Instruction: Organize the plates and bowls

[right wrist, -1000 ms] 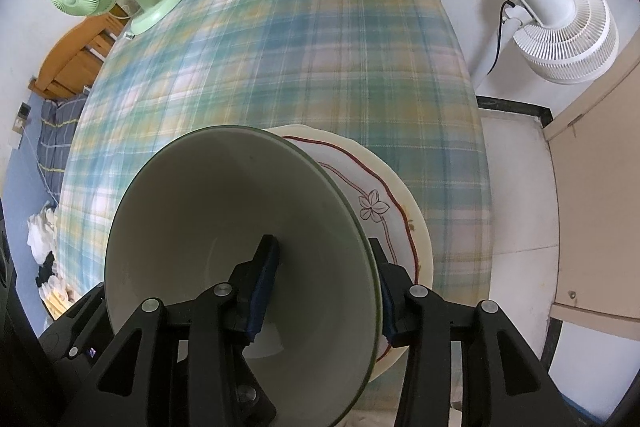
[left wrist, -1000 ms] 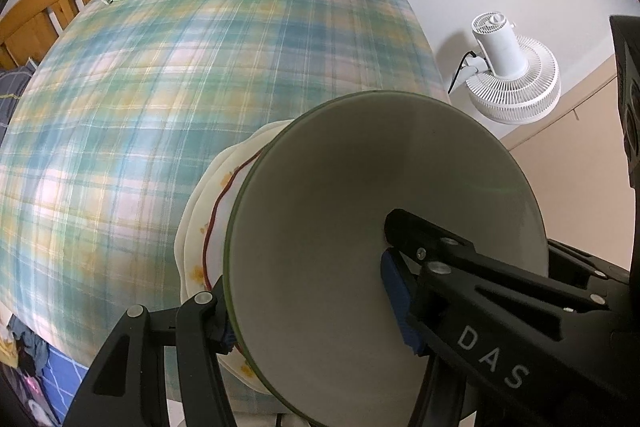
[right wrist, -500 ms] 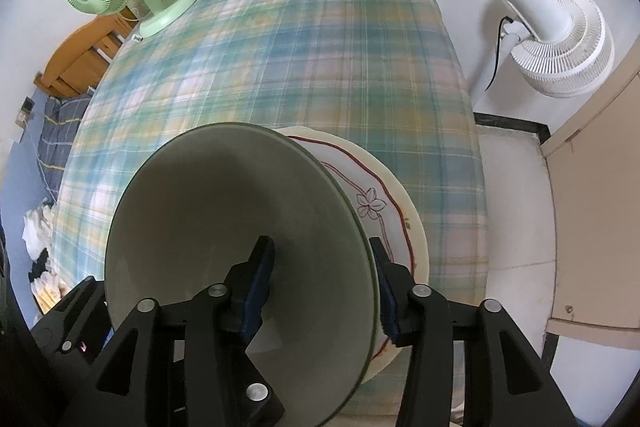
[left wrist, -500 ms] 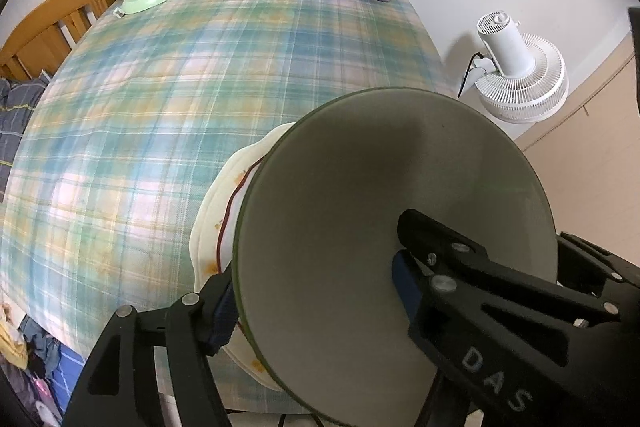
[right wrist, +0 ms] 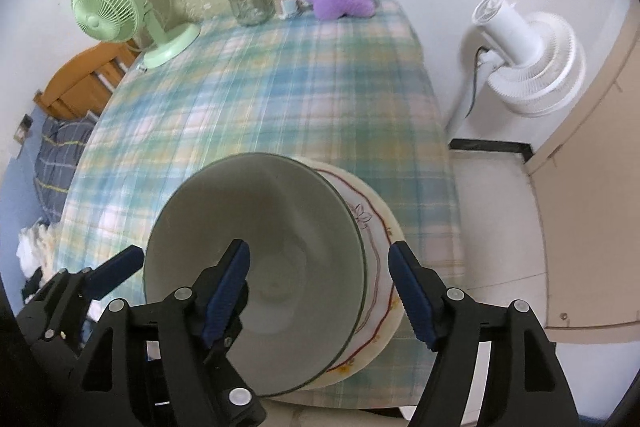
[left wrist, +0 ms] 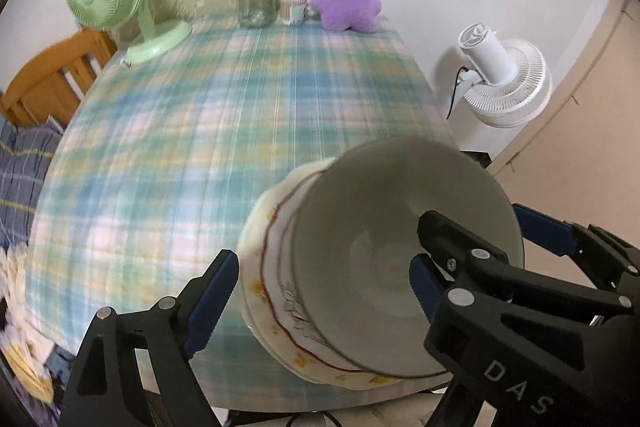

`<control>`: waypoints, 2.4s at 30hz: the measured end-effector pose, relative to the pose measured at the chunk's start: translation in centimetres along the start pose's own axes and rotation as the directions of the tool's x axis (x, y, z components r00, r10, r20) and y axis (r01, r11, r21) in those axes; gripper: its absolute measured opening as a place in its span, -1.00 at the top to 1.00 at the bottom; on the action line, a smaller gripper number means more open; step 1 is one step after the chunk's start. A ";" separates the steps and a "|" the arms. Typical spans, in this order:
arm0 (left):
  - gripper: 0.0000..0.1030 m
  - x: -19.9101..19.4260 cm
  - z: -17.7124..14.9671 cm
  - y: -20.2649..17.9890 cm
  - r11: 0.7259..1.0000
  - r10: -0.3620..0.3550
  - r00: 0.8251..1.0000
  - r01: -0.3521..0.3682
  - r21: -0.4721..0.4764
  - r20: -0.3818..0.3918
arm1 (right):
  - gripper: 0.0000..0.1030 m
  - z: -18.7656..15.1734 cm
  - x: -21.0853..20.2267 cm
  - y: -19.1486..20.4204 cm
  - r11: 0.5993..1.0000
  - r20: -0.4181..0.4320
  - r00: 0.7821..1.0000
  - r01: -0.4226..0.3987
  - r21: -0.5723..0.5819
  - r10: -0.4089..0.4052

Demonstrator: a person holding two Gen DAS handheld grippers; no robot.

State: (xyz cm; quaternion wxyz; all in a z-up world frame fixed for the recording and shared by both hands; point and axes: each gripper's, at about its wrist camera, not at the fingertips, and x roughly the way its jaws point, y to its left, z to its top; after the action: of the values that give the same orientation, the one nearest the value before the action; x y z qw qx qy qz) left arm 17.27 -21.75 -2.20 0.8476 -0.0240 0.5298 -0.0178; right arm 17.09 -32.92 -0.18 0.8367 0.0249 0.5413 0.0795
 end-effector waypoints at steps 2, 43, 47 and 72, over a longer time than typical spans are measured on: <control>-0.72 -0.8 0.3 0.7 1.000 -0.010 1.000 0.009 0.020 0.022 | -0.45 0.0 -0.8 0.6 1.000 0.024 0.999 0.028 0.006 -0.028; -0.91 -4.4 -10.8 23.9 0.996 0.089 0.916 -0.094 -0.005 0.391 | -0.67 -10.1 -0.3 20.3 0.990 0.411 0.901 0.113 0.081 -0.136; -0.91 -4.5 -12.1 24.2 0.996 0.078 0.916 -0.085 0.000 0.393 | -0.71 -11.7 -0.7 20.6 0.988 0.434 0.888 0.126 0.091 -0.153; -0.93 -5.8 -13.7 25.0 0.995 0.098 0.903 -0.091 -0.037 0.417 | -0.72 -14.3 -1.6 20.7 0.986 0.449 0.878 0.134 0.099 -0.164</control>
State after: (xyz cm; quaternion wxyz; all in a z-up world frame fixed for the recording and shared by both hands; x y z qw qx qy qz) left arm 2.55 3.22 -4.41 0.9411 -0.0088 0.3364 0.0331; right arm 1.27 -13.37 -1.97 0.9426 0.0281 0.3327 -0.0107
